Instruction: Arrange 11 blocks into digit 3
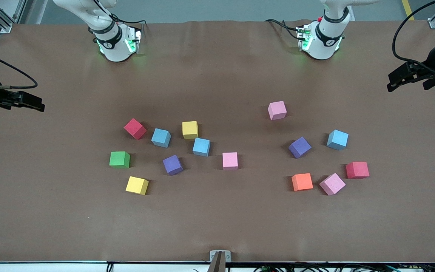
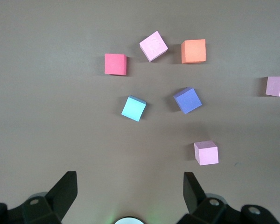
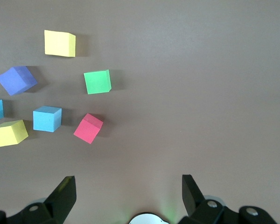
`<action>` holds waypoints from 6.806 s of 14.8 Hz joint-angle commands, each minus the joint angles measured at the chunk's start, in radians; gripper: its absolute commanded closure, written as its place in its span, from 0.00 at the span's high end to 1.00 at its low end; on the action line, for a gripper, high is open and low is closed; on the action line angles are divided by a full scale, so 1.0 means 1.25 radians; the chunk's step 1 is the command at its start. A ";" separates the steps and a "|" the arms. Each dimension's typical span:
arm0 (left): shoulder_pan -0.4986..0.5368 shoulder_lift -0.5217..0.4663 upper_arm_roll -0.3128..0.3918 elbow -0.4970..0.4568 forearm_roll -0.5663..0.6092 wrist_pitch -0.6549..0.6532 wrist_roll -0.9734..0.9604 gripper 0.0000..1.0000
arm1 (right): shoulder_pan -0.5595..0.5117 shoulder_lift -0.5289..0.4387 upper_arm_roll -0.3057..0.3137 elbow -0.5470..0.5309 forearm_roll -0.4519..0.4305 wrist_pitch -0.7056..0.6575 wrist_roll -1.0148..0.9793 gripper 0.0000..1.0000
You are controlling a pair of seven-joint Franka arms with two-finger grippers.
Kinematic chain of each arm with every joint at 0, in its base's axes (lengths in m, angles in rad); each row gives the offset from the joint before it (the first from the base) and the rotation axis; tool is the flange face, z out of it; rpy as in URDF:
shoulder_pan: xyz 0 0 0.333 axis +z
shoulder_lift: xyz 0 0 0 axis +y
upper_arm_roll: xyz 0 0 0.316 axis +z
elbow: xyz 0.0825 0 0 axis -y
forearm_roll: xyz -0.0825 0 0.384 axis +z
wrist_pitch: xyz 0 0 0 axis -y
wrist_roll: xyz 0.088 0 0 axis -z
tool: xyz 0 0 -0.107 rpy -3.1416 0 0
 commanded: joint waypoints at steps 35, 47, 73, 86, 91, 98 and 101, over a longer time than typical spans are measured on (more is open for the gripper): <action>-0.458 0.649 -0.010 0.136 -0.024 0.603 -0.503 1.00 | 0.012 -0.212 -0.015 -0.198 0.042 0.091 -0.075 1.00; -0.488 0.722 -0.009 0.133 0.030 0.710 -0.541 0.90 | 0.009 -0.179 -0.015 -0.162 0.043 0.098 -0.077 1.00; -0.526 0.382 -0.160 -0.378 0.037 0.766 -0.827 0.26 | 0.263 -0.053 -0.010 -0.318 0.042 0.260 0.704 1.00; -0.563 0.426 -0.163 -0.405 0.189 0.887 -0.828 0.24 | 0.467 0.070 -0.007 -0.529 0.050 0.684 1.610 1.00; -0.564 0.452 -0.163 -0.401 0.215 0.921 -0.836 0.24 | 0.523 0.159 -0.007 -0.521 0.066 0.772 1.625 1.00; -0.571 0.453 -0.163 -0.399 0.235 0.937 -0.837 0.30 | 0.568 0.217 -0.009 -0.517 0.066 0.843 1.636 1.00; -0.571 0.457 -0.163 -0.396 0.235 0.938 -0.837 0.93 | 0.573 0.230 -0.009 -0.516 0.062 0.865 1.632 1.00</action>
